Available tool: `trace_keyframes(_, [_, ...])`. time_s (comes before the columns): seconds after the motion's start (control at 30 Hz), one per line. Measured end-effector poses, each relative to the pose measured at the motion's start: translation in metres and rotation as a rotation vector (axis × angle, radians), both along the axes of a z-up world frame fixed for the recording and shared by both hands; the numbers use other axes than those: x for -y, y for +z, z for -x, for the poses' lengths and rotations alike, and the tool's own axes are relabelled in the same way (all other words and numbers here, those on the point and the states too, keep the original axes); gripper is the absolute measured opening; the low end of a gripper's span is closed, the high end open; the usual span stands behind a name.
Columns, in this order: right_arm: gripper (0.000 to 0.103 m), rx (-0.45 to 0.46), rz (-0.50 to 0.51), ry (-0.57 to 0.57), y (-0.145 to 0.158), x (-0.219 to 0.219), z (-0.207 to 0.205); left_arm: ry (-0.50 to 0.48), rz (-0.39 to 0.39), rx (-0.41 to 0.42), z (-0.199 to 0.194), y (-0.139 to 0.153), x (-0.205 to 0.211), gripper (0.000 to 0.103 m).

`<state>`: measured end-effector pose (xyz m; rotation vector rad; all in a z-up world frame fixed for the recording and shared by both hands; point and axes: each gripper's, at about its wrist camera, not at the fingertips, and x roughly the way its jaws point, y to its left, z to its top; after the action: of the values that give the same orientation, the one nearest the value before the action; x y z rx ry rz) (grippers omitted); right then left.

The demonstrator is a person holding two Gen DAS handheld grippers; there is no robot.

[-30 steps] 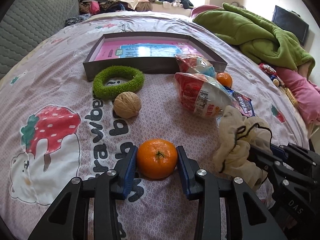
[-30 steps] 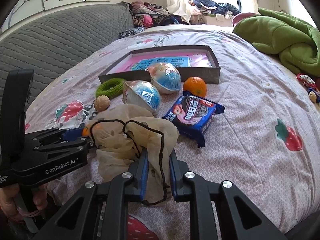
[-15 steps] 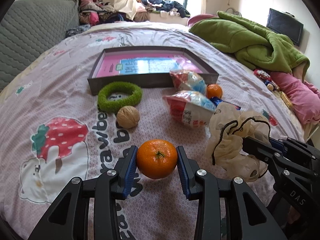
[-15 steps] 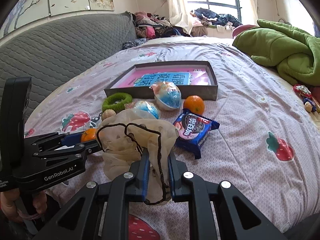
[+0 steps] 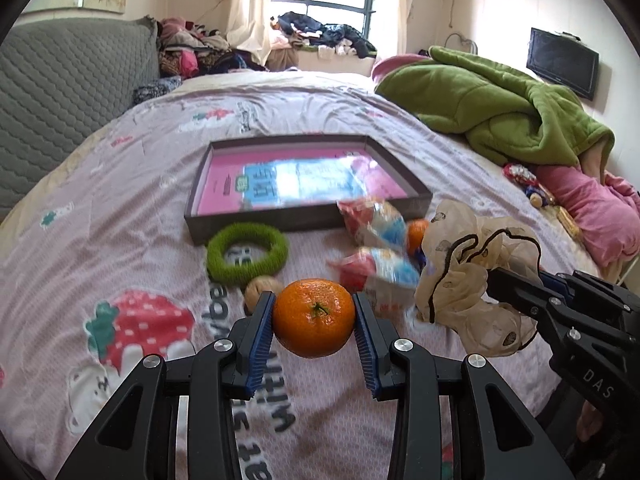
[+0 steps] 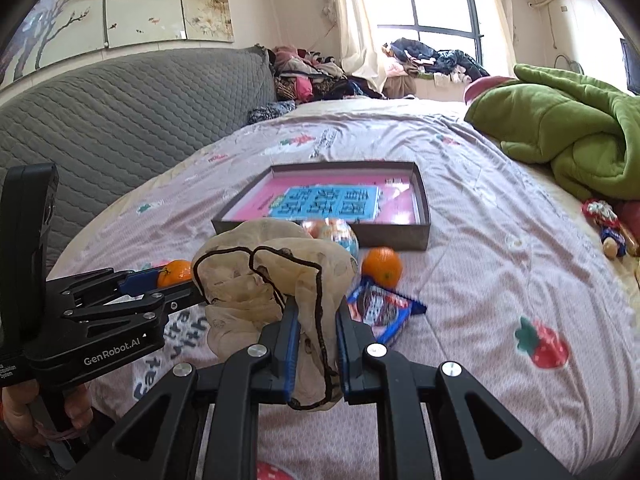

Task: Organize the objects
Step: 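Carry the orange in the left gripper over the tray while the right gripper carries the bag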

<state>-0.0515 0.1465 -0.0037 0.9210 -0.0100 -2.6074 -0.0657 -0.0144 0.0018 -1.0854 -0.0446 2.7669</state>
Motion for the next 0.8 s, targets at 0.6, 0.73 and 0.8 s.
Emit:
trace_keyframes(0.6, [0.017, -0.091, 0.008, 0.001, 0.037, 0.004, 0.055, 0.023, 0.0, -0.056, 0.057, 0.036, 0.027, 0.039])
trace_keyframes(0.73, [0.017, -0.111, 0.017, 0.006, 0.045, 0.006, 0.064, 0.03, 0.006, -0.061, 0.069, 0.04, 0.034, 0.039])
trace_keyframes(0.8, [0.017, -0.114, 0.025, 0.009, 0.047, 0.006, 0.069, 0.028, 0.004, -0.059, 0.074, 0.041, 0.036, 0.039])
